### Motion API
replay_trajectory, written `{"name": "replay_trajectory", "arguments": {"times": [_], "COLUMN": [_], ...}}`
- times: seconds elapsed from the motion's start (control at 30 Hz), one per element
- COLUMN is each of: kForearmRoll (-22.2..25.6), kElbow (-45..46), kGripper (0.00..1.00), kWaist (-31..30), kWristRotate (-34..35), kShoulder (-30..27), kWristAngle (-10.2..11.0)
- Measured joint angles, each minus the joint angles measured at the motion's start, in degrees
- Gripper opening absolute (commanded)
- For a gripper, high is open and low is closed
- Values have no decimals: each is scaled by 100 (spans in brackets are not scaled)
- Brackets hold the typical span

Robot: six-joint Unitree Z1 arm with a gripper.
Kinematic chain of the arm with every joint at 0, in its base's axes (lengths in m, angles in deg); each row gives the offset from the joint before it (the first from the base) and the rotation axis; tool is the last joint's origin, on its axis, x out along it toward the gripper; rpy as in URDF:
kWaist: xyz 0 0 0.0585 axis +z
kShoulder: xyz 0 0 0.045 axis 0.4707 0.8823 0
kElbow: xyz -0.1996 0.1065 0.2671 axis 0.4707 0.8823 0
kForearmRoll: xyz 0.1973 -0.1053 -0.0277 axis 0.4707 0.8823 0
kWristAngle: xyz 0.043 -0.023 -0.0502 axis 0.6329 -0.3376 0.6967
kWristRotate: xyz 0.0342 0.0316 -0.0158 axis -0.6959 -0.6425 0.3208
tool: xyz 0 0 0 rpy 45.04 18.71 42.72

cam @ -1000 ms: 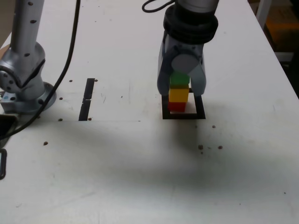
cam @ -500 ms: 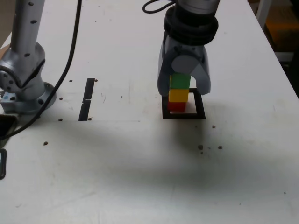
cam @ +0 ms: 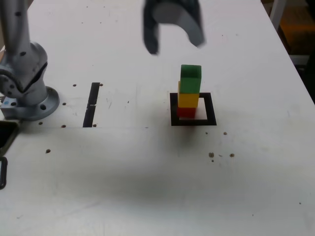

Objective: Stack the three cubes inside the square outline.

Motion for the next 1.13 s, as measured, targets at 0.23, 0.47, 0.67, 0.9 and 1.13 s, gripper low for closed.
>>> {"name": "replay_trajectory", "arguments": {"times": [0.23, 0.47, 0.67, 0.9, 1.13], "kForearmRoll": [-181, -1172, -2129, -3247, -3721], "kElbow": [1295, 2776, 3991, 5106, 5404], "kGripper": [71, 71, 71, 71, 71], "kWaist": [613, 981, 983, 985, 985], "kWristRotate": [-43, -312, -332, -471, -729], "kShoulder": [-843, -1108, -1143, -1137, -1049], "kWristAngle": [-73, -463, -752, -1019, -1132]}}
